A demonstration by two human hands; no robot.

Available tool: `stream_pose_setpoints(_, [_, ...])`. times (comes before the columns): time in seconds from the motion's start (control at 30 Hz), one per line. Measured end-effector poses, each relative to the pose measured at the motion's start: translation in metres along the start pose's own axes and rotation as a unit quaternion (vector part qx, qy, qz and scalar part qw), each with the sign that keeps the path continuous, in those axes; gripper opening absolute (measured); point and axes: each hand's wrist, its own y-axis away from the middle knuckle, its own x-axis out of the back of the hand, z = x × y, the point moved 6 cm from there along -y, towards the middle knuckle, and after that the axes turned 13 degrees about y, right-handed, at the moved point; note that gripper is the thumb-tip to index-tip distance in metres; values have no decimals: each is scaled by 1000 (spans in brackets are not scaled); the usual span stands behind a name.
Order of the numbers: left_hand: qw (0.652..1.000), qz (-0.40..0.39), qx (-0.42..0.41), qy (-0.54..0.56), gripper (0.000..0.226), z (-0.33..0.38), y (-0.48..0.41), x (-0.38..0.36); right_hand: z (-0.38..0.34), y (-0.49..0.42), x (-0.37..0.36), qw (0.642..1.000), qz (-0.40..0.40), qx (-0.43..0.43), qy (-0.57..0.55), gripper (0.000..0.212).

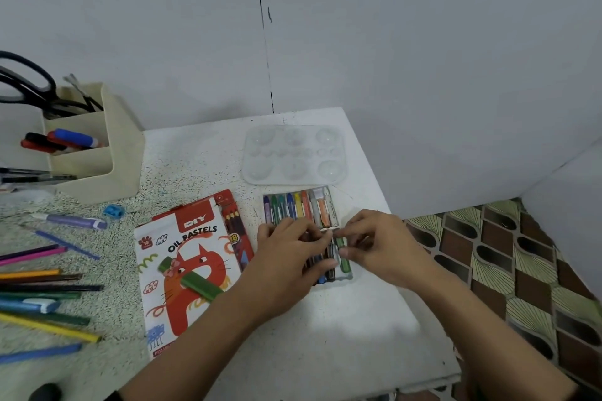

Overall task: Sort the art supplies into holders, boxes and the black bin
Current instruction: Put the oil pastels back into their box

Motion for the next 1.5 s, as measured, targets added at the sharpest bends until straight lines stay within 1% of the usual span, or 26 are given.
stream_pose_setpoints(0.07, [1000, -19, -10, -22, 58, 2, -1, -1, -1, -1, 1, 1000, -4, -3, 3, 28])
stream_pose_setpoints(0.13, [998, -33, -24, -42, 72, 1, -1, -4, -1, -1, 0, 1000, -1, -5, -8, 28])
stream_pose_setpoints(0.2, [998, -26, -30, -47, 85, 0, 0, -6, 1, 1, -1, 1000, 2, -10, -26, 29])
stream_pose_setpoints(0.23, [998, -16, -32, -47, 87, -1, 0, -7, 2, 1, -1, 999, 1, -13, -39, 29])
stream_pose_setpoints(0.37, [999, 37, -36, -15, 75, 1, -3, -9, 7, 3, 1, 995, 1, -36, -90, 30])
stream_pose_setpoints(0.43, [997, 66, -37, -4, 72, 3, -4, -8, 7, 4, 1, 992, 6, -42, -123, 29])
stream_pose_setpoints(0.5, [996, 86, -37, -10, 71, 4, -4, -7, 6, 5, 2, 989, 7, -43, -139, 26])
stream_pose_setpoints(0.6, [994, 97, -30, -30, 66, 3, -3, -7, 7, 5, 2, 990, 2, -46, -134, 24])
stream_pose_setpoints(0.67, [994, 92, -17, -54, 68, 5, -3, -6, 5, 4, 2, 992, -2, -46, -117, 24])
stream_pose_setpoints(0.83, [993, 38, 49, -98, 68, 9, -4, -2, -2, 0, 2, 998, -15, -39, -50, 25])
stream_pose_setpoints(0.93, [995, 19, 50, -89, 68, 9, -5, -2, -6, -2, 5, 999, -22, -37, -11, 27])
stream_pose_setpoints(1.03, [997, 8, 28, -72, 66, 6, -2, 0, -17, -3, 2, 999, -30, -25, 36, 33])
stream_pose_setpoints(1.1, [999, 3, 25, -38, 62, 2, -1, 9, -19, -6, 1, 998, -30, -28, 55, 35])
stream_pose_setpoints(1.13, [1000, 0, 25, -11, 57, 0, 1, 13, -15, -5, 0, 998, -33, -41, 47, 35])
stream_pose_setpoints(1.17, [1000, 13, 22, 9, 52, -6, 9, 25, -19, -7, -1, 997, -33, -48, 41, 36])
stream_pose_setpoints(1.23, [999, 46, 9, 11, 39, -12, 21, 37, -14, -5, -5, 997, -19, -72, 31, 38])
stream_pose_setpoints(1.27, [996, 81, 22, 13, 33, -19, 29, 44, -14, -4, -7, 996, 0, -78, 34, 40])
stream_pose_setpoints(1.33, [978, 186, 92, 19, 31, -41, 50, 67, -23, -2, -10, 994, 43, -77, 61, 52])
stream_pose_setpoints(1.37, [963, 229, 139, 8, 35, -54, 61, 79, -29, -2, -12, 993, 51, -74, 81, 61])
stream_pose_setpoints(1.4, [949, 247, 195, -12, 44, -67, 72, 90, -33, -4, -15, 991, 54, -71, 100, 71])
stream_pose_setpoints(1.43, [937, 238, 253, -29, 56, -81, 82, 96, -37, -7, -17, 989, 53, -69, 116, 79])
stream_pose_setpoints(1.5, [924, 170, 338, -56, 81, -102, 97, 99, -40, -16, -19, 987, 39, -83, 133, 91])
